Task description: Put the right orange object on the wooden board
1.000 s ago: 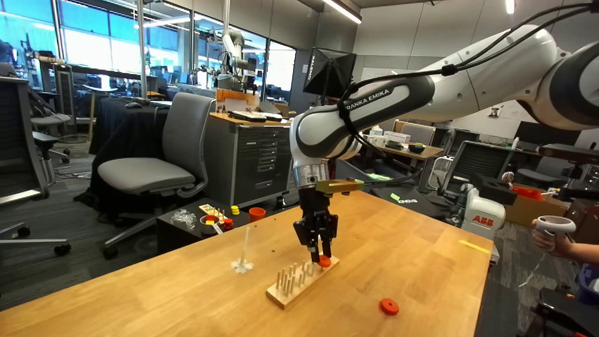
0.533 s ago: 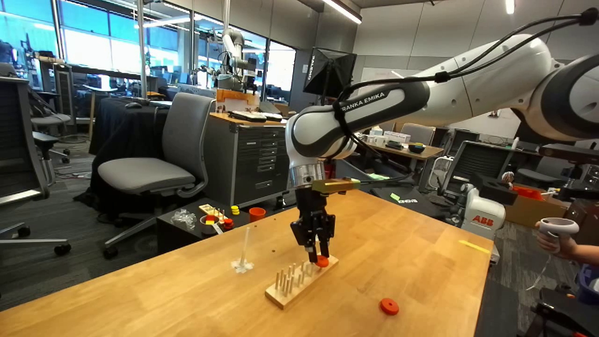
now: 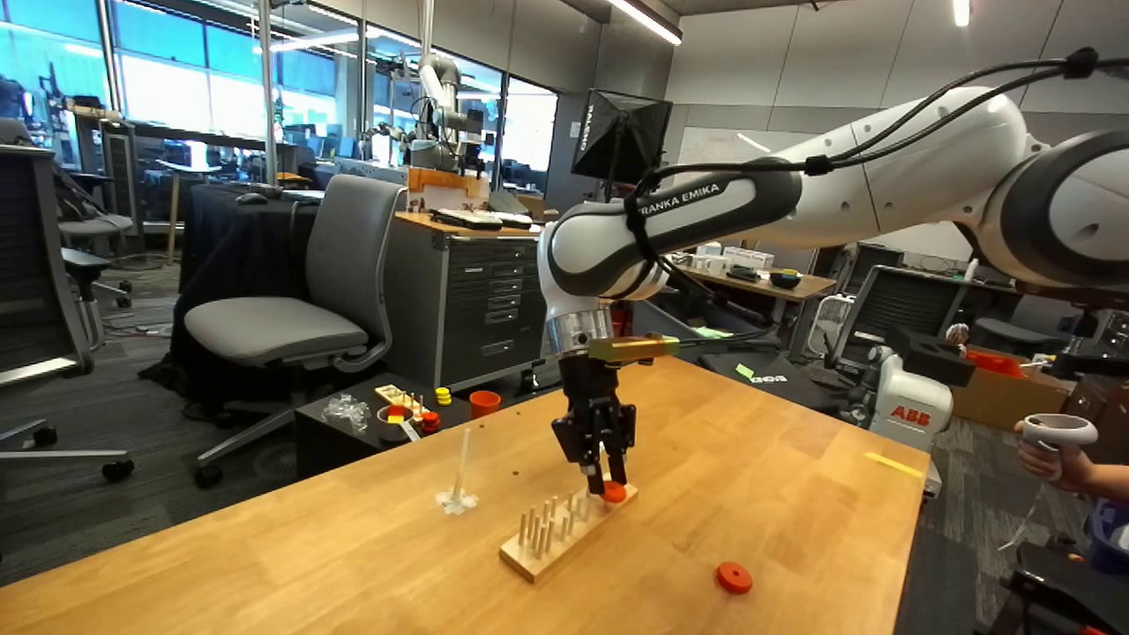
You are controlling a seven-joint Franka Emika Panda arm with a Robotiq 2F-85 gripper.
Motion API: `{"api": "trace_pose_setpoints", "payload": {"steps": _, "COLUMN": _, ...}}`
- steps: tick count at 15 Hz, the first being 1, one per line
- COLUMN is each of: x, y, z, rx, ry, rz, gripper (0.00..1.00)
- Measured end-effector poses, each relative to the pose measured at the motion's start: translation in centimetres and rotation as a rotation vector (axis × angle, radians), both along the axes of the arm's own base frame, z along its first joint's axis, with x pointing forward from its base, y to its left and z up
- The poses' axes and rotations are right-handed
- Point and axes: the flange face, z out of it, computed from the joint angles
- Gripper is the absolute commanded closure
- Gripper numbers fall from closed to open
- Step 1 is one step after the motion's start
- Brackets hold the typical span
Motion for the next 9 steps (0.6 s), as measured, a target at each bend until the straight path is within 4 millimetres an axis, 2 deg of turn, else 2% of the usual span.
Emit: {"api": "trace_pose_setpoints", "payload": {"steps": 9, "x": 0.65, "y": 0.11, "z": 0.06, "rx": 0.003, "ry": -0.009, "rz": -0.002, "gripper": 0.84}}
